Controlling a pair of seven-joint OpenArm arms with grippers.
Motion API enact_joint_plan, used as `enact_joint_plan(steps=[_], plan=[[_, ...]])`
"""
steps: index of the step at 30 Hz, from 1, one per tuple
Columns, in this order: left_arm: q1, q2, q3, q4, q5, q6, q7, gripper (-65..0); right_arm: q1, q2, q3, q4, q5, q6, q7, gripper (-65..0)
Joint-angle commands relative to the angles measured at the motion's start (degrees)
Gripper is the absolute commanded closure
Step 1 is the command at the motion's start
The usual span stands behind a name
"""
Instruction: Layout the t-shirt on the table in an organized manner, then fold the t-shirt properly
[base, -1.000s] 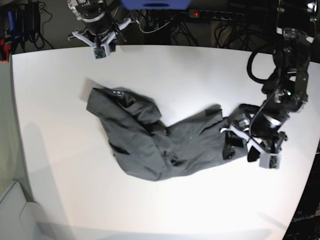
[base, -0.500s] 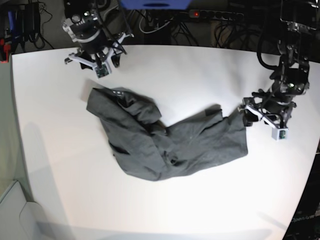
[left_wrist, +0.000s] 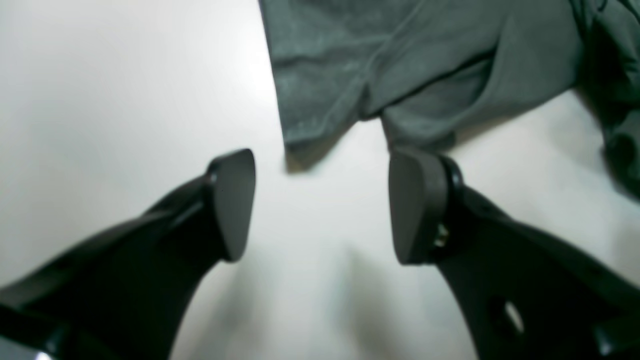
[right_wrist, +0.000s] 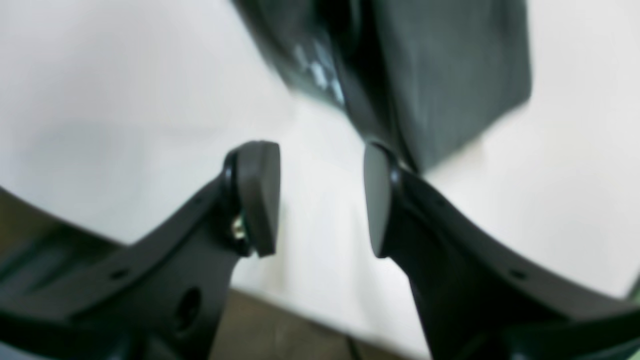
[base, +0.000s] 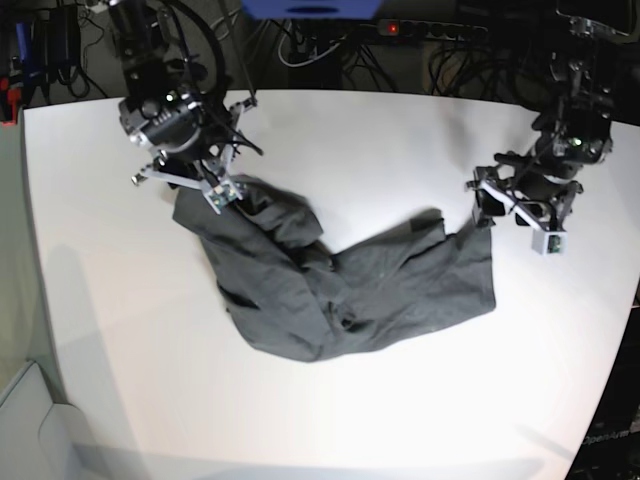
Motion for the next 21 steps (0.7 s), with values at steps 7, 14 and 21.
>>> enact_joint_plan(steps=[7, 14, 21], plan=[[3.25, -0.68, -0.84, 1.21, -0.11, 0.00, -1.32, -40.5, 19.43, -2.41, 2.64, 4.37, 1.19, -5.50, 25.91, -31.4], [5.18, 0.12, -0.93, 4.20, 0.33, 0.00, -1.41, -40.4, 17.85, -2.59, 2.64, 4.37, 1.19, -5.50, 24.85, -31.1], [4.92, 0.91, -0.93, 4.29, 0.33, 0.00, -1.41, -40.4, 16.88, -2.50, 1.32, 4.55, 1.19, -5.50, 24.85, -31.0]])
